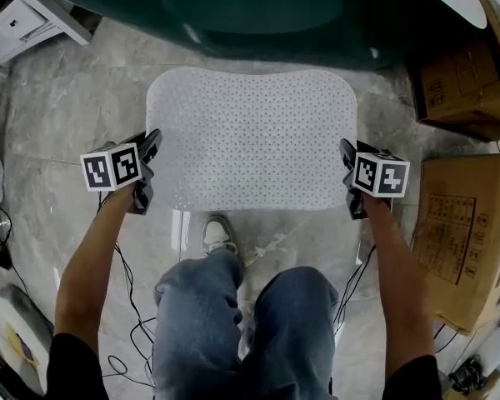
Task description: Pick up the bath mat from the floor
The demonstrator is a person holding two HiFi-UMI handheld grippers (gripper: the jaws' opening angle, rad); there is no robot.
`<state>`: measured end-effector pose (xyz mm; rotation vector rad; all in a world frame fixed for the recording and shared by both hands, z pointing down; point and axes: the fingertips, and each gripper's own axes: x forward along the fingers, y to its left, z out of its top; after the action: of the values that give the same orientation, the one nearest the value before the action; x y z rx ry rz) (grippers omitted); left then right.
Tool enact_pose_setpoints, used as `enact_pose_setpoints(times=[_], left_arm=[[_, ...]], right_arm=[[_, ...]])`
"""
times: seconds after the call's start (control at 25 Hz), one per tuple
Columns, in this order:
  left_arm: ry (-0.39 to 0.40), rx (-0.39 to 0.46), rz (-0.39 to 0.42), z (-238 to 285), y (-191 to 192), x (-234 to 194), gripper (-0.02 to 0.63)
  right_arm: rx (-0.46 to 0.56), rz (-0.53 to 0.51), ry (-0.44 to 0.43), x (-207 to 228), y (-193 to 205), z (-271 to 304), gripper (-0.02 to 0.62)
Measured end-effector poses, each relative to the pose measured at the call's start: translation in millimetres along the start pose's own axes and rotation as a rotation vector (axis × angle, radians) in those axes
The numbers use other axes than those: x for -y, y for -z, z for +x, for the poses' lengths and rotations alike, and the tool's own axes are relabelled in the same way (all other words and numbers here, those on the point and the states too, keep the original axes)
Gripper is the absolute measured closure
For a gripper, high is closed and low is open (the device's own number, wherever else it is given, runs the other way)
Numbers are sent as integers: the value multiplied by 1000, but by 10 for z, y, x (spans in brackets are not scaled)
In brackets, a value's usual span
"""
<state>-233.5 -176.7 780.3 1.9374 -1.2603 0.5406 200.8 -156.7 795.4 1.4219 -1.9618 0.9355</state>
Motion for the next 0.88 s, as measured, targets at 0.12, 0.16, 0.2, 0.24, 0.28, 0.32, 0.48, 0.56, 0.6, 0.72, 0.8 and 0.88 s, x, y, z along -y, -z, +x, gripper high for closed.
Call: enact_pose_setpoints(times=[0.12,0.16,0.2,0.24,0.28,0.32,0.48,0.56,0.6,0.72,0.8,0.88], left_arm=[[0,5,-1,-241,-205,145,572],[0,5,-3,-329,-267,193,571],[0,4,-2,-420,-332,244,571],[1,2,0,-512,-402,300,572],[3,0,4,-606,-476,359,572],[4,-1,8,-702,-552,418,572],[2,14,11,-1076,-928,622,572],[1,21,9,-1270,-1084,727,572],[1,23,12,-1367,-1165,781,572],[-1,30,27,-1653,-1441,952,572],[-1,35,32,-1841,-1607,1061,572],[-3,40,39,-2033,-1758,1168,572]], right_arm=[[-2,9,5,-85,-181,-279,571],[-4,10,6,-120,-240,-376,571],[-6,10,6,-158,-302,-473,572],[-8,9,6,-194,-367,-571,572],[-9,7,6,-229,-434,-672,571],[-9,6,5,-264,-506,-775,572],[13,3,-2,-411,-866,-1202,572],[21,0,-8,-498,-1022,-1416,572],[23,-3,-10,-534,-1099,-1518,572],[29,-7,-12,-614,-1356,-1820,572],[33,-15,-10,-667,-1522,-2027,572],[42,-16,-12,-724,-1676,-2243,572]])
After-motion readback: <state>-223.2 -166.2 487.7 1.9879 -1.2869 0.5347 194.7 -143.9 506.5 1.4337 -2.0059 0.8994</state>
